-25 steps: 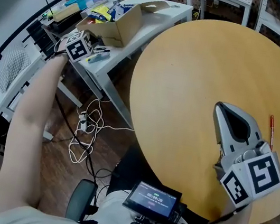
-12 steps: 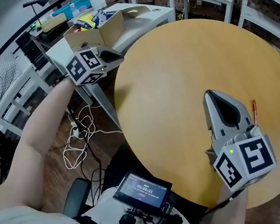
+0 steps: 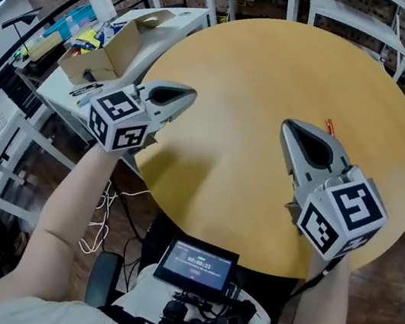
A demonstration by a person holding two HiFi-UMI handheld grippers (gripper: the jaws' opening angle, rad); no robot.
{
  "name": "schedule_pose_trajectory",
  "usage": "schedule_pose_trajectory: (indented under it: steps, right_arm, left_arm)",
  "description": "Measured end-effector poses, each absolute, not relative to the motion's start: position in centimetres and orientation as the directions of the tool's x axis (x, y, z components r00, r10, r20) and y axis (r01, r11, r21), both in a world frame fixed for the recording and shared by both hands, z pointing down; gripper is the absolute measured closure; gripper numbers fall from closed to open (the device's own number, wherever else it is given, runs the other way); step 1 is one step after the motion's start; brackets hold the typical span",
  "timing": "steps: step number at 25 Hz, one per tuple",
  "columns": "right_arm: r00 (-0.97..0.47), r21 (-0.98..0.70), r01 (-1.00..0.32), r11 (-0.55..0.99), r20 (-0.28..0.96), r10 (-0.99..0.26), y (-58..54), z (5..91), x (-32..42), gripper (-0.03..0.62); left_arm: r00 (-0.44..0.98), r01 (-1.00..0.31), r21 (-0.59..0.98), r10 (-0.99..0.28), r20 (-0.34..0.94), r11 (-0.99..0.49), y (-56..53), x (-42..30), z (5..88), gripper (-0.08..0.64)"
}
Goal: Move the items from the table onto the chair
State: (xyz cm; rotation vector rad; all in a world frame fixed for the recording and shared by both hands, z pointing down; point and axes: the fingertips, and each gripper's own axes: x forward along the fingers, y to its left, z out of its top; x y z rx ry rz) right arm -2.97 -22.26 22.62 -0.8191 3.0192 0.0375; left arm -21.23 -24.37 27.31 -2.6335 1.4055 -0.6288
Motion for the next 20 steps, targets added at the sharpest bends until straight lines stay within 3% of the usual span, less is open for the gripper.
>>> schedule_pose_trajectory:
  steps: [10,20]
  right_arm:
    - [-0.788,0.003,-0.616,0.788,0.004,-0.616,-23.4,23.3,4.0,0.589]
    - [-0.732,-0.035,-0.681,0.731,0.028,-0.680,-23.5,24.3,9.0,0.589]
  left_arm:
    - [0.695,-0.703,-0.110,-0.712,0.101,-0.703,-24.9,-8.9,23.9,0.545]
    - [0.775,-0.627,-0.064,-0.630,0.048,-0.777,-24.4,-1.5,23.9,0.545]
